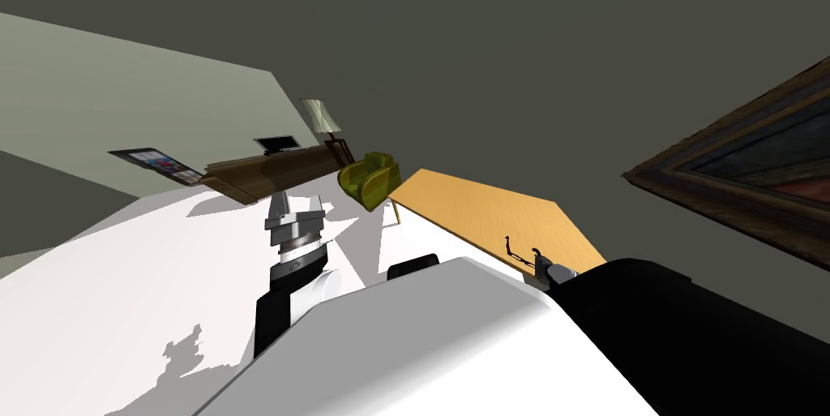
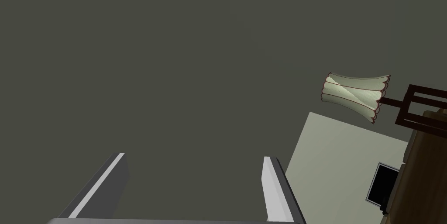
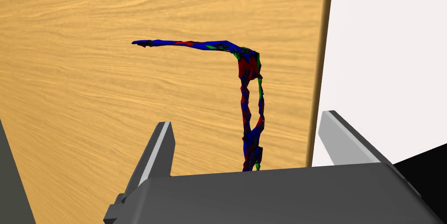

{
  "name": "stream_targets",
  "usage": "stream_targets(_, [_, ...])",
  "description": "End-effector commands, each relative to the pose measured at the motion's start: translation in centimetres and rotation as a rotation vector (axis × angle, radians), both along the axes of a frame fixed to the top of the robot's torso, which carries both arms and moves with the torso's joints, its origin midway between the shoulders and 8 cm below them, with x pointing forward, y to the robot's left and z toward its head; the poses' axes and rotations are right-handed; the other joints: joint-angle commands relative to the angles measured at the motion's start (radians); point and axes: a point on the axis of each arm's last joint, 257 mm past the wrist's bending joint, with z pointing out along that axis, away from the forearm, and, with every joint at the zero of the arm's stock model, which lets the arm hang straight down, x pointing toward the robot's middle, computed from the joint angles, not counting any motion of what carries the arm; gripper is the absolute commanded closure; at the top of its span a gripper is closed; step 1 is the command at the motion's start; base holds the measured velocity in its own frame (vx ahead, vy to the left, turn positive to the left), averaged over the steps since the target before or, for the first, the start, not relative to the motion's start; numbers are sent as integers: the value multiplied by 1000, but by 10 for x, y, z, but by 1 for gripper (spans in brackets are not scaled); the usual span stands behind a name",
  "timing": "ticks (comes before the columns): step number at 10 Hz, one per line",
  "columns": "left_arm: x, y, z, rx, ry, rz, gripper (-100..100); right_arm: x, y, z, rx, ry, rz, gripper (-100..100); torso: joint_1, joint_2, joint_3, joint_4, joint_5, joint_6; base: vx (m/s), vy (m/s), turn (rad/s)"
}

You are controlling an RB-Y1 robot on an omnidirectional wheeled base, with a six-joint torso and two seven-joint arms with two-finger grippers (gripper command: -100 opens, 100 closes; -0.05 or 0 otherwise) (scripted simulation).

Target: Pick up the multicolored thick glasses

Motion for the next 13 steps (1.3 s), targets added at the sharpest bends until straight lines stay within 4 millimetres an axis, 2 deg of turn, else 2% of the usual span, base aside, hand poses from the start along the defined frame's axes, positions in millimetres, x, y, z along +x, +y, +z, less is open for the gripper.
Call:
stream_targets(1, [0,0,0,0,0,0,0,0,0,0,0,0,0,-100,0,0,0,0,0,0,9,0,-6])
stream_targets(2, [0,0,0,0,0,0,0,0,0,0,-1,1,2,0,0,1,1,0,0,0,0,0,0])
stream_targets(3, [0,0,0,0,0,0,0,-5,11,-12,0,3,-5,-100,0,2,1,0,0,0,36,-75,37])
stream_targets(5, [0,0,0,0,0,0,0,-2,8,-10,-12,-2,-1,-100,-7,0,0,0,-2,0,18,-89,31])
stream_targets(7, [0,0,0,0,0,0,0,-4,12,-13,-6,9,7,-100,-2,2,1,1,-1,0,-4,-10,-3])
stream_targets(8, [0,0,0,0,0,0,0,-4,12,-13,-6,6,3,100,-1,2,1,1,0,0,0,0,0])
stream_targets(12, [0,0,0,0,0,0,0,-4,12,-13,-6,7,4,100,0,2,1,1,0,0,0,0,0])
stream_targets(13, [0,0,0,0,0,0,0,-4,12,-13,-6,7,4,0,0,2,1,1,0,0,0,0,0])
